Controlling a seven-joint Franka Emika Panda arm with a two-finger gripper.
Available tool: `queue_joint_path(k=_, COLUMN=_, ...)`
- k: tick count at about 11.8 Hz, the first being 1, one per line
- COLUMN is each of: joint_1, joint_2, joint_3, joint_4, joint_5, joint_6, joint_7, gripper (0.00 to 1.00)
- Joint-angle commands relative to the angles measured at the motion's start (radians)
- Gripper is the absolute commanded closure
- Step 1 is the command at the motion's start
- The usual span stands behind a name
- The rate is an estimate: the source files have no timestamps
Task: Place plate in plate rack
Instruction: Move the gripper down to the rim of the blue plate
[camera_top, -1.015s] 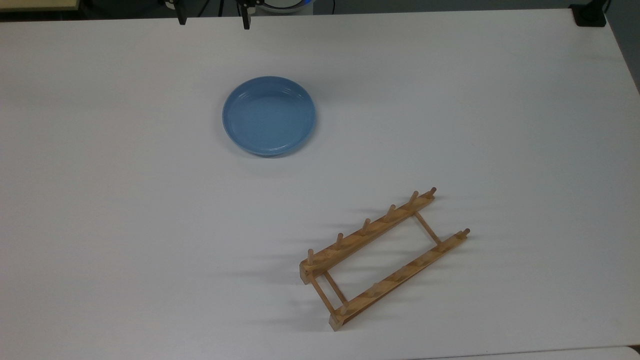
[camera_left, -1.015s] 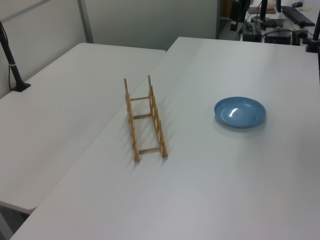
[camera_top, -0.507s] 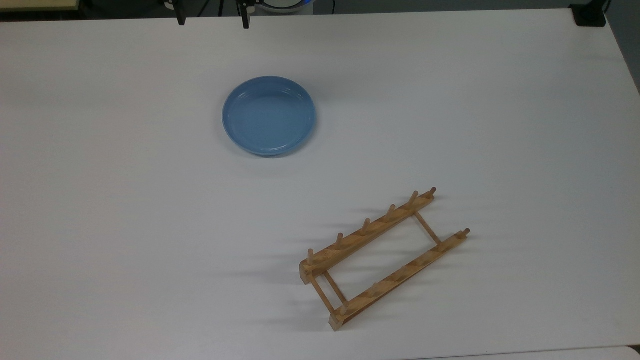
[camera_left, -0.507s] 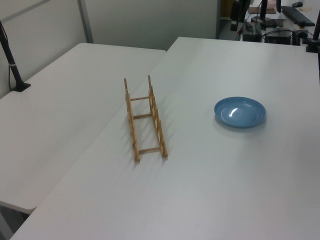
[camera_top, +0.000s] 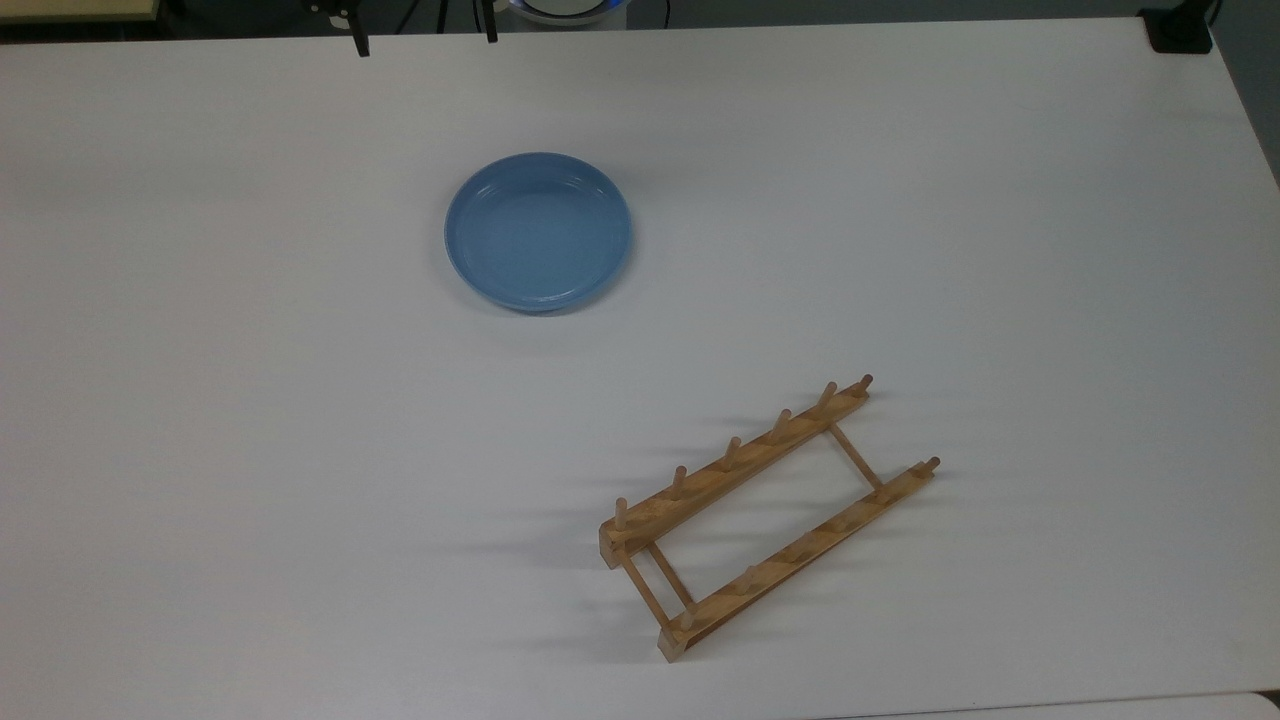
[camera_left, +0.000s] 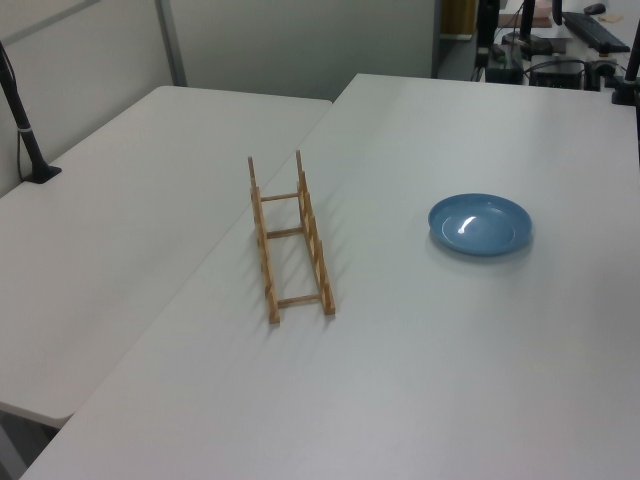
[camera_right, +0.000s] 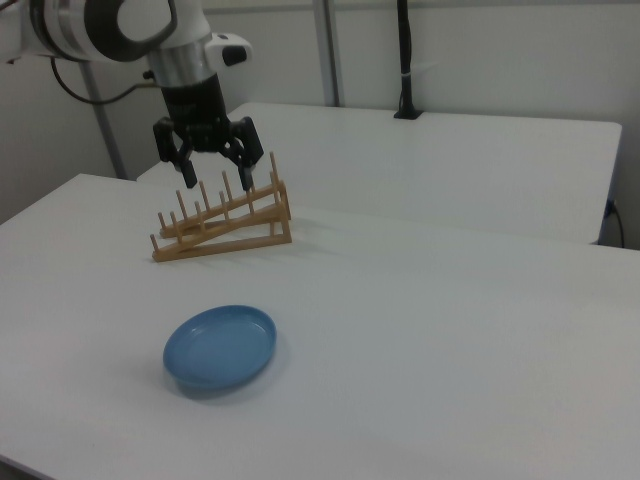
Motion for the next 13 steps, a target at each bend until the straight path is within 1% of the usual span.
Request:
queue_joint_path(k=1, joint_1=0.002, joint_2=0.006, joint_3=0.0, joint_4=-0.098, joint_5=-0.066, joint_6=0.031, joint_7=-0.024, gripper=0.0)
queue_joint_path(k=2, joint_1=-0.001, joint_2=0.008, joint_3=0.0, joint_4=-0.149, joint_5=-0.072, joint_6=0.097, joint_7=-0.023, gripper=0.0)
queue_joint_path(k=4, joint_1=-0.002, joint_2=0.023, joint_3=0.0, joint_4=-0.221, joint_5=-0.075, joint_6=0.17, joint_7=-0.024, gripper=0.0)
queue_joint_path(k=5, joint_1=-0.008, joint_2=0.037, joint_3=0.0, joint_4=-0.276, joint_5=-0.083, joint_6=0.244, joint_7=-0.024, gripper=0.0)
queue_joint_path(k=6, joint_1=-0.018, joint_2=0.051, joint_3=0.0, joint_4=-0.308, joint_5=-0.083, joint_6=0.307, joint_7=-0.021, gripper=0.0)
queue_joint_path(k=8, joint_1=-0.025, joint_2=0.114, joint_3=-0.003, joint_4=-0.319, joint_5=-0.087, joint_6=0.344, joint_7=-0.023, gripper=0.0)
queue_joint_path(k=10, joint_1=-0.027, joint_2=0.175, joint_3=-0.003, joint_4=-0.321, joint_5=-0.124, joint_6=0.375, joint_7=-0.023, gripper=0.0)
queue_joint_path(k=12, joint_1=-0.041, joint_2=0.223, joint_3=-0.003, joint_4=-0.321, joint_5=-0.126, joint_6=0.415, joint_7=-0.021, gripper=0.0)
queue_joint_path(k=13, joint_1=-0.041, joint_2=0.237, joint_3=-0.003, joint_4=-0.321, joint_5=-0.126, joint_6=0.436, joint_7=-0.02, gripper=0.02)
